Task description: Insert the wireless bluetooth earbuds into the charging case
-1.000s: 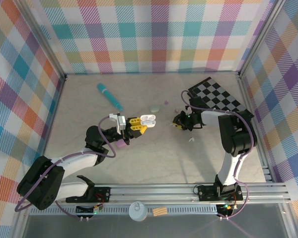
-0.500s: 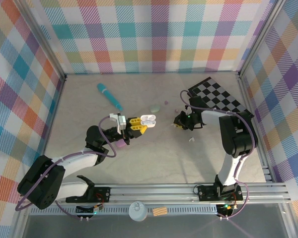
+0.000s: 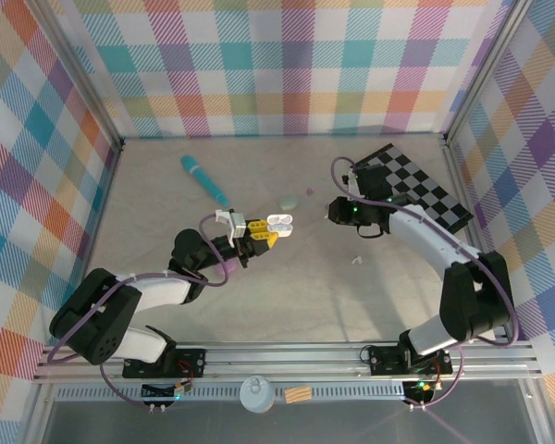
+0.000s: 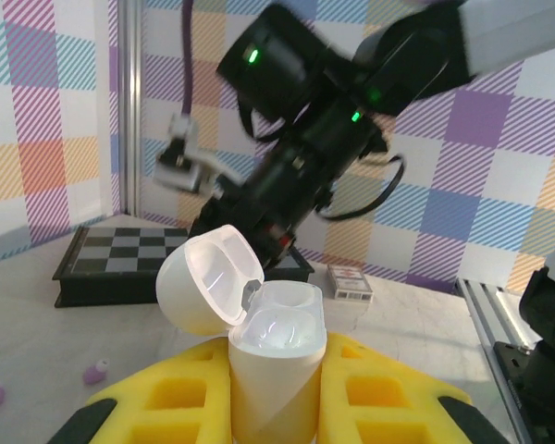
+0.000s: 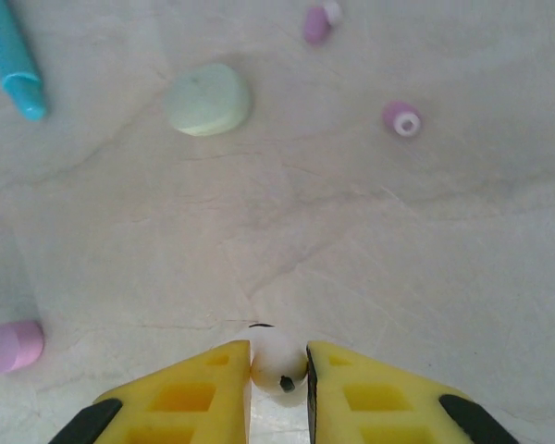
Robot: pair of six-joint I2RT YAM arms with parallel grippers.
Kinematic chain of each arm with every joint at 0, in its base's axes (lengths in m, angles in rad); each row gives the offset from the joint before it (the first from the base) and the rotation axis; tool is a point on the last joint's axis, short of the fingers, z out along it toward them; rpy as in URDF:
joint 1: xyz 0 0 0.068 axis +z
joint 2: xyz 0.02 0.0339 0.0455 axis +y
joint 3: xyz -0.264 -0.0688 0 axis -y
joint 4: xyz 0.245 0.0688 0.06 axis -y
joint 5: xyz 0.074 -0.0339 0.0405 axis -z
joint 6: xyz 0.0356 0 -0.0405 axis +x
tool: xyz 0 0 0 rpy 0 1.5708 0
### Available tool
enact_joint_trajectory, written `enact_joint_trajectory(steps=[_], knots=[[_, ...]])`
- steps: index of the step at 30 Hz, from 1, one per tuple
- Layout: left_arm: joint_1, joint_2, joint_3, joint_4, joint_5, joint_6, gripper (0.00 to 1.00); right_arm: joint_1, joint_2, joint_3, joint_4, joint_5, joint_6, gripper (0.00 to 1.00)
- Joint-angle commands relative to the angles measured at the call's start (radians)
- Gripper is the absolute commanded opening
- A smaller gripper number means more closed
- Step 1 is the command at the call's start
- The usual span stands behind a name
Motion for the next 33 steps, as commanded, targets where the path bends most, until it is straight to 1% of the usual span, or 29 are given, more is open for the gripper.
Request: enact_joint_trajectory(steps=[1, 4, 10, 14, 18, 22, 25, 26, 33], knots=[[0.009, 0.025, 0.038, 0.034, -0.010, 0.038, 0.11, 0.045, -0.076, 0.046, -0.081, 0.072, -0.120, 0.22], [0.009, 0.047, 0.043, 0.031, -0.022, 0.030, 0.11, 0.097, -0.136, 0.061, -0.068, 0.102, -0.176, 0.22], [0.008, 0.063, 0.054, 0.013, -0.019, 0.027, 0.11, 0.191, -0.204, 0.117, -0.066, 0.137, -0.284, 0.21], [0.009, 0.060, 0.055, 0.000, -0.019, 0.031, 0.11, 0.250, -0.235, 0.144, -0.059, 0.167, -0.350, 0.21], [0.009, 0.063, 0.063, -0.004, -0.012, 0.017, 0.11, 0.304, -0.255, 0.155, -0.037, 0.165, -0.391, 0.21], [0.009, 0.064, 0.073, -0.003, -0.006, -0.005, 0.11, 0.364, -0.250, 0.165, -0.010, 0.193, -0.413, 0.21], [0.009, 0.058, 0.076, -0.003, -0.006, -0.015, 0.11, 0.388, -0.232, 0.182, 0.002, 0.200, -0.413, 0.21], [0.009, 0.056, 0.078, -0.003, -0.005, -0.019, 0.11, 0.394, -0.226, 0.186, 0.008, 0.197, -0.446, 0.21], [0.009, 0.051, 0.083, 0.007, -0.001, -0.048, 0.12, 0.438, -0.165, 0.208, 0.044, 0.209, -0.461, 0.21]])
